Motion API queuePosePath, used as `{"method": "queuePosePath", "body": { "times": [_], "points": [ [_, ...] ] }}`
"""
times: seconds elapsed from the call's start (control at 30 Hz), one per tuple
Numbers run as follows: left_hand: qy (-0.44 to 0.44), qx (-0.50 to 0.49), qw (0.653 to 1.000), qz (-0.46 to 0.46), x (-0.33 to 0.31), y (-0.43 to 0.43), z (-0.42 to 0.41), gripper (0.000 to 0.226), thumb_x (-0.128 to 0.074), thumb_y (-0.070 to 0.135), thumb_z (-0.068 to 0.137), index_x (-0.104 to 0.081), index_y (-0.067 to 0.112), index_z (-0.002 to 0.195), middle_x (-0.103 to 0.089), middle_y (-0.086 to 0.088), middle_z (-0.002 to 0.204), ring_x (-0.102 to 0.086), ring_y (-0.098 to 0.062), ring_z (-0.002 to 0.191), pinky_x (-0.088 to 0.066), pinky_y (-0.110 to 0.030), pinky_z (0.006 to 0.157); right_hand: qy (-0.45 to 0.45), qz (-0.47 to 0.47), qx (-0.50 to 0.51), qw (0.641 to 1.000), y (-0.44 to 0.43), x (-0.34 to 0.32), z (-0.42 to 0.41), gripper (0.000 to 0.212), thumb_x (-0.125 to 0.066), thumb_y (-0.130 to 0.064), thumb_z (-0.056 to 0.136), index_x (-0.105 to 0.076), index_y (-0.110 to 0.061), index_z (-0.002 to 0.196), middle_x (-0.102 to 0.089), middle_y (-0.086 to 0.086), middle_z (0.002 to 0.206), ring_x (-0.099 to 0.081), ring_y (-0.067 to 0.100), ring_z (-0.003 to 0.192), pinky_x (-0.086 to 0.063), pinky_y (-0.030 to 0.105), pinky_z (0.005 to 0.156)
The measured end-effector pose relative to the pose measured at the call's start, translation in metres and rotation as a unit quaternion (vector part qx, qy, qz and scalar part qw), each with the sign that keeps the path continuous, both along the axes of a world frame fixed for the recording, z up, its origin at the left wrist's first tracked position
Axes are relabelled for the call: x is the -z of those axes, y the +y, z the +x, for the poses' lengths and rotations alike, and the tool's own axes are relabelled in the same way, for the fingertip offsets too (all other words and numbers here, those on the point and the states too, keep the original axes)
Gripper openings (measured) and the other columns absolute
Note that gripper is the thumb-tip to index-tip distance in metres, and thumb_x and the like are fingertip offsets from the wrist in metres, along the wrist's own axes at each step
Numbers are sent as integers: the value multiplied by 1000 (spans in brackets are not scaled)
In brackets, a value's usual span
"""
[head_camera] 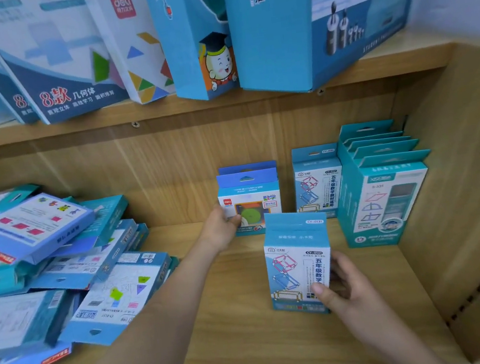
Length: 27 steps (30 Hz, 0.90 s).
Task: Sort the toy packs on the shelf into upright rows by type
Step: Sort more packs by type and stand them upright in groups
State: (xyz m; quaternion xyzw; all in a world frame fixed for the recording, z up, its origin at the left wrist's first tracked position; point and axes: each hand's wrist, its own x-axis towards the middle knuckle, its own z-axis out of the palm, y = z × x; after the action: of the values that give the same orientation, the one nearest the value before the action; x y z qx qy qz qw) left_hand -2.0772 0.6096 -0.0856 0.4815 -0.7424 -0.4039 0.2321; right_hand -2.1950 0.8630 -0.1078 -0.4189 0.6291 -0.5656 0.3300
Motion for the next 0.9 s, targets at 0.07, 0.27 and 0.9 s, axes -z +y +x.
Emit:
{"method": "queuePosePath", "body": {
  "times": [0.07, 0.27, 0.9],
  "points": [
    [4, -7, 1000, 21, -2, 3, -1, 29, -56, 13, 92, -53, 6, 121, -64, -10, 118, -60, -26, 110, -47, -41, 96, 12, 5, 10, 1000, 0, -1, 1, 43, -64, -2, 86, -52, -27, 118, -68, -15, 110, -62, 7, 105, -51, 26, 87],
    [122, -114, 980, -104, -34, 58, 21, 56, -60, 0, 85, -40, 11, 136, -53, -2, 125, -53, -12, 108, -44, -29, 92, 7, 21, 23, 1000, 0, -4, 2, 49, -59, -12, 91, -45, -29, 135, -66, -14, 118, -59, 4, 111, -48, 35, 97],
    [58, 27, 991, -118, -5, 126, -57, 35, -63, 11, 87, -48, 10, 118, -68, -6, 115, -62, -29, 107, -49, -35, 81, 45, -15, 132, 990, 28, -8, -21, 72, -54, 0, 90, -26, -53, 128, -44, -20, 134, -49, 0, 118, -38, 16, 95]
  ]
}}
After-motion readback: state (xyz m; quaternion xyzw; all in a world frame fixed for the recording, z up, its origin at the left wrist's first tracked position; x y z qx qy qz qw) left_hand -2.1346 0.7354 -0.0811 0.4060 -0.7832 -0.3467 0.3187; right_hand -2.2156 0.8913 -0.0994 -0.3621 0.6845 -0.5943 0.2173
